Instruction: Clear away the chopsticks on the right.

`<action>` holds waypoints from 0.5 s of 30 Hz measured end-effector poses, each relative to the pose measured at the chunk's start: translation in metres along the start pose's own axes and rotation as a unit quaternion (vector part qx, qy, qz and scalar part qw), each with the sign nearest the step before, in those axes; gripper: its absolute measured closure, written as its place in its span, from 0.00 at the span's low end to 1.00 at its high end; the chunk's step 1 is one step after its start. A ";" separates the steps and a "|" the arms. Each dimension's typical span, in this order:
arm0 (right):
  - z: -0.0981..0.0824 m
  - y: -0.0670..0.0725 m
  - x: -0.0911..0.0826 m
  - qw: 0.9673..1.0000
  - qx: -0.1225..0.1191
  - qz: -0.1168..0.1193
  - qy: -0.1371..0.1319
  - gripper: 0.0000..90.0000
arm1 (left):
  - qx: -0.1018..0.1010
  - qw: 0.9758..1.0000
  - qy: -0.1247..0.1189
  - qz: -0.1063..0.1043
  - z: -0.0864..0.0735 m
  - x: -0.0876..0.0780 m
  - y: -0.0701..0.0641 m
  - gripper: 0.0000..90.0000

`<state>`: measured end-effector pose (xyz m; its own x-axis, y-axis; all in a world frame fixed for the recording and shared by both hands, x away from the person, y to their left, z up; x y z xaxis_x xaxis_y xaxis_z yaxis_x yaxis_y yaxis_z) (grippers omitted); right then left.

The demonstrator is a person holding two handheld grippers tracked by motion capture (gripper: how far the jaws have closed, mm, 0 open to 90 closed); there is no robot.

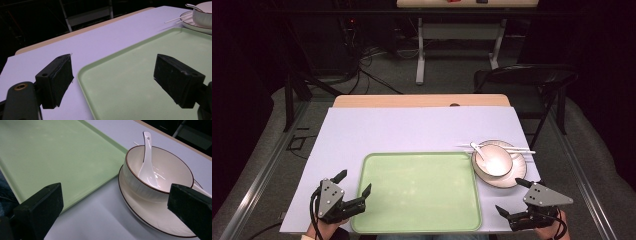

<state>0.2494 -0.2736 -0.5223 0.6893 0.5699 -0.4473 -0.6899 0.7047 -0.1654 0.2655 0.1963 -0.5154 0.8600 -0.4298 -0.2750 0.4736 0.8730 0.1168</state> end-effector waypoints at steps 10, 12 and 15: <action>0.003 -0.001 -0.003 1.000 -0.011 -0.006 -0.021 0.00 | 0.000 1.000 0.000 0.004 0.000 0.000 0.000 0.17; 0.005 -0.002 -0.001 1.000 -0.015 -0.008 -0.022 0.00 | 0.000 1.000 0.003 0.006 -0.001 -0.001 0.001 0.17; 0.006 -0.002 0.000 1.000 -0.020 -0.004 -0.019 0.00 | -0.005 1.000 -0.001 0.010 -0.001 -0.003 0.002 0.17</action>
<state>0.2525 -0.2724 -0.5165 0.7028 0.5796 -0.4125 -0.6914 0.6930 -0.2043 0.2640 0.1999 -0.5154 0.8701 -0.4120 -0.2703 0.4536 0.8841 0.1127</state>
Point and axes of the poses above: each handheld gripper's, and its own axes: x roughly forward along the jaws, z roughly out of its top, y roughly to its left, the point moved 5 cm from there along x, roughly forward along the jaws, and after that the axes turned 4 degrees about -y, right-handed, at the moved point
